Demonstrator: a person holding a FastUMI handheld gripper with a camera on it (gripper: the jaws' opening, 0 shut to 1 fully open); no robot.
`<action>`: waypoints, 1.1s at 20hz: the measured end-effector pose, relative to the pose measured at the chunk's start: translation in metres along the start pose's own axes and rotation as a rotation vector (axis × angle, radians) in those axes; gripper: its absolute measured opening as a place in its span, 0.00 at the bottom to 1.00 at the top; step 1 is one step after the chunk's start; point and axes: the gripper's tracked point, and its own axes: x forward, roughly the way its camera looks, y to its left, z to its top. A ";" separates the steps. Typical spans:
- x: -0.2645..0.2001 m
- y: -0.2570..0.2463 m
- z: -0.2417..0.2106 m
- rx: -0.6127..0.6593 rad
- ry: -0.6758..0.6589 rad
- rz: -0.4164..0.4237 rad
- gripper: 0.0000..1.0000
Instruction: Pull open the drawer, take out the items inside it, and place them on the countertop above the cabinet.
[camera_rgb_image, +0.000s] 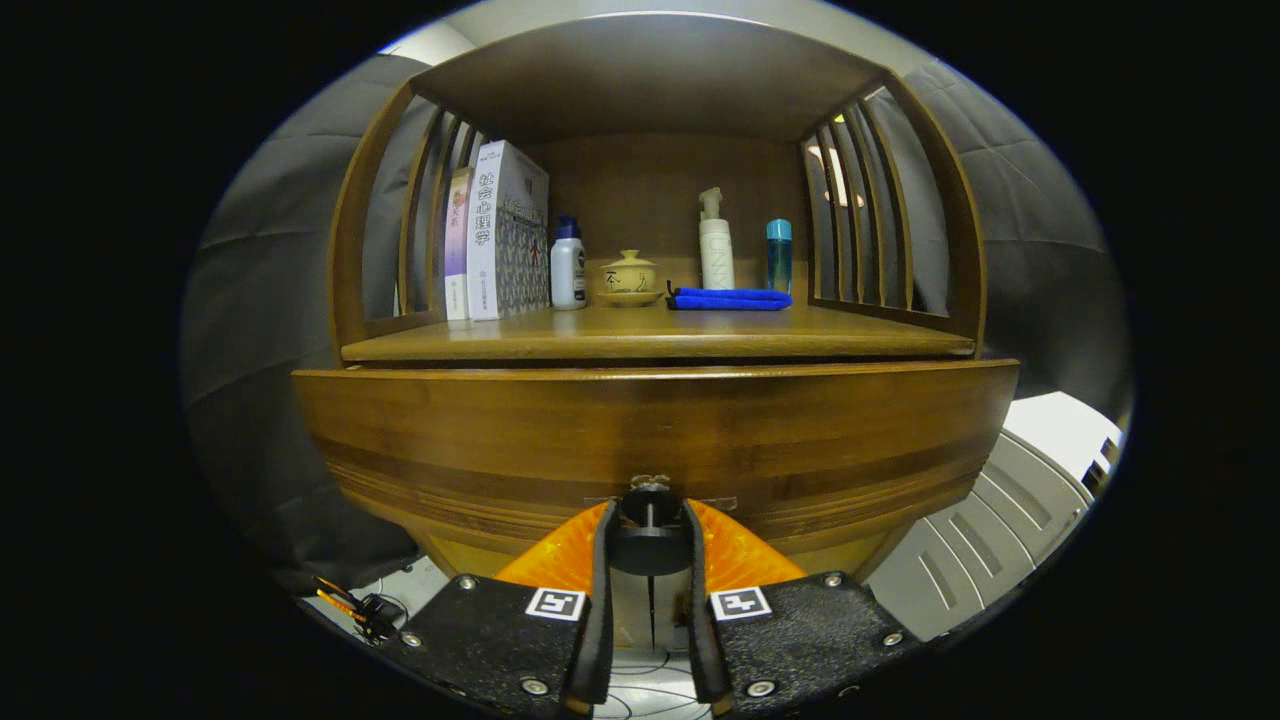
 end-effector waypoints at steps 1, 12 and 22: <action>-0.007 0.000 -0.003 0.005 0.004 0.000 0.32; -0.054 0.003 -0.017 -0.065 -0.020 0.014 0.31; -0.065 0.001 -0.024 -0.045 0.000 0.023 0.32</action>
